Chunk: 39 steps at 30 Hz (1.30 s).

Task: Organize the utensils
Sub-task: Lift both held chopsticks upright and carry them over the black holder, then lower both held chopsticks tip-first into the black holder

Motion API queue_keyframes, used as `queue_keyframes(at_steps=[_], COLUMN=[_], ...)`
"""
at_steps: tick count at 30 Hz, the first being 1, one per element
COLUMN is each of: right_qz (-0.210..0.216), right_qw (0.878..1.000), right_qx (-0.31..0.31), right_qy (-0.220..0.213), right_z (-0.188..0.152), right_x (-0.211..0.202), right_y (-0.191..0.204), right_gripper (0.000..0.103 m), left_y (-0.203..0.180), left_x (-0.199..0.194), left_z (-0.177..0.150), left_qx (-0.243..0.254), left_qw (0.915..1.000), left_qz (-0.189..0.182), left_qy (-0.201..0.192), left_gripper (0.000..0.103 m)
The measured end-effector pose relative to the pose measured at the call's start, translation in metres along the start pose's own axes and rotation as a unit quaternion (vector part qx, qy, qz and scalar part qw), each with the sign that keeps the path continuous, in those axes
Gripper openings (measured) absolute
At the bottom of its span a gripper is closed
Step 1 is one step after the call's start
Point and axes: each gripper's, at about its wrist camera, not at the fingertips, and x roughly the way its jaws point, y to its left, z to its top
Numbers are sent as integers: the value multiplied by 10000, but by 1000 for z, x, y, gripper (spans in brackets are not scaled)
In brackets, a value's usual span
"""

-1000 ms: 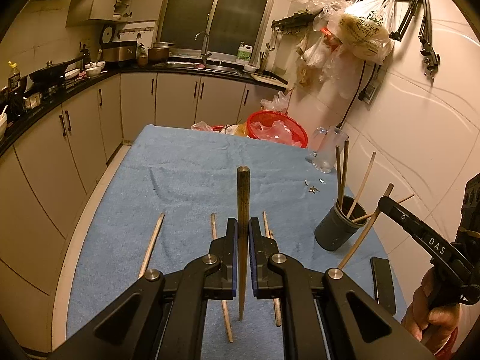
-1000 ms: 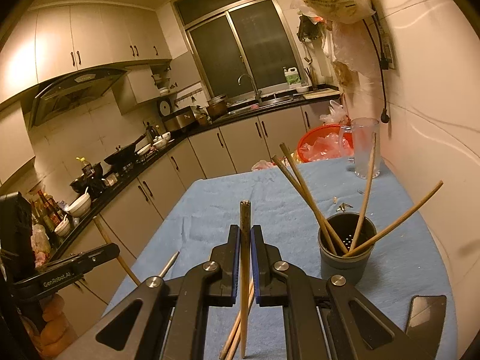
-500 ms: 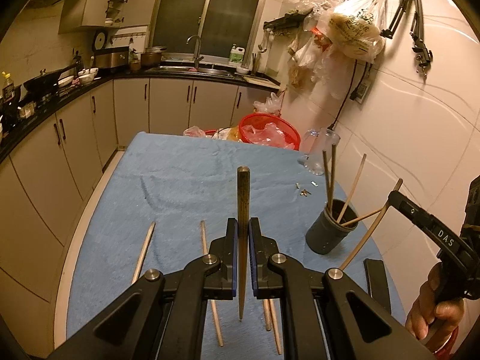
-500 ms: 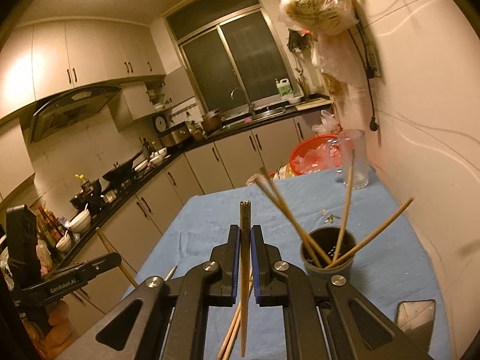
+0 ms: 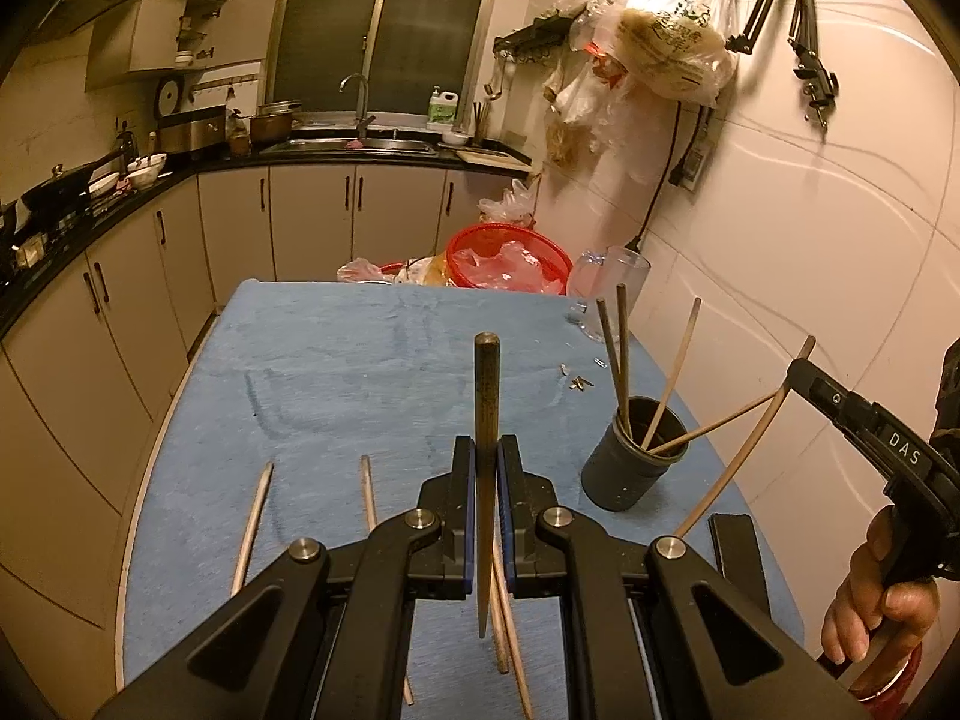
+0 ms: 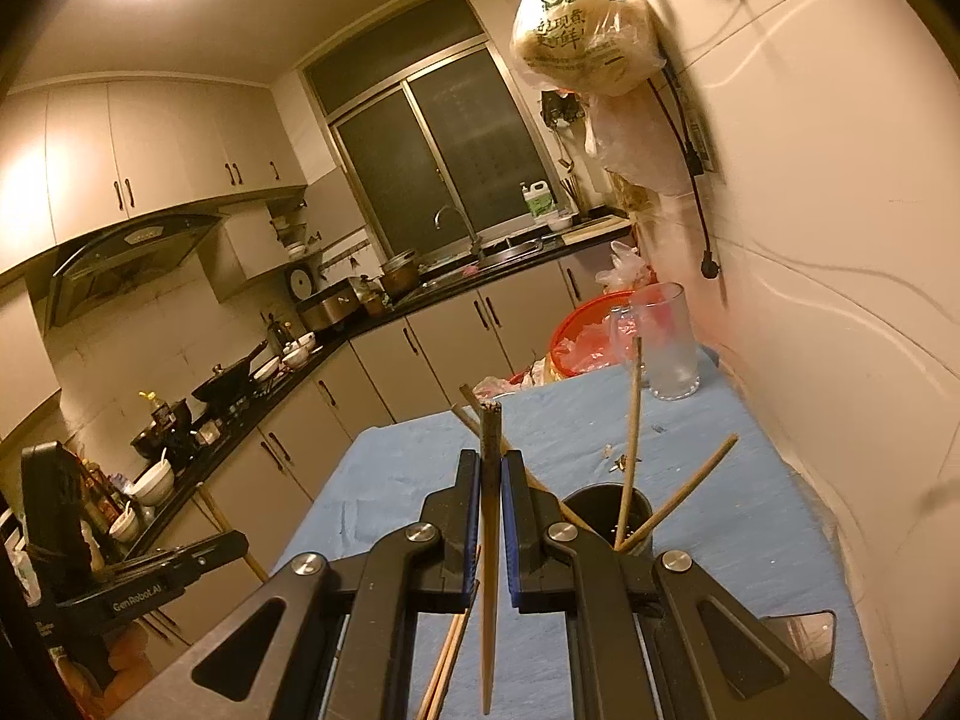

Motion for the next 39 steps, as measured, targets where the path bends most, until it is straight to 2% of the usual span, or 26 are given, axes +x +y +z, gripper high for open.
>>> queue_keyframes(at_steps=[19, 39], right_qz=[9, 103], right_qw=[9999, 9989], right_qx=[55, -111], right_qy=[-126, -443], right_z=[15, 44], right_x=[-14, -29], right_y=[-19, -21], right_gripper=[8, 8], left_y=[-33, -71], left_x=[10, 21], left_z=[8, 24], left_qx=[306, 603], left_qw=[9995, 9982], left_qz=[-10, -25], left_qy=[47, 61], left_gripper=[7, 7])
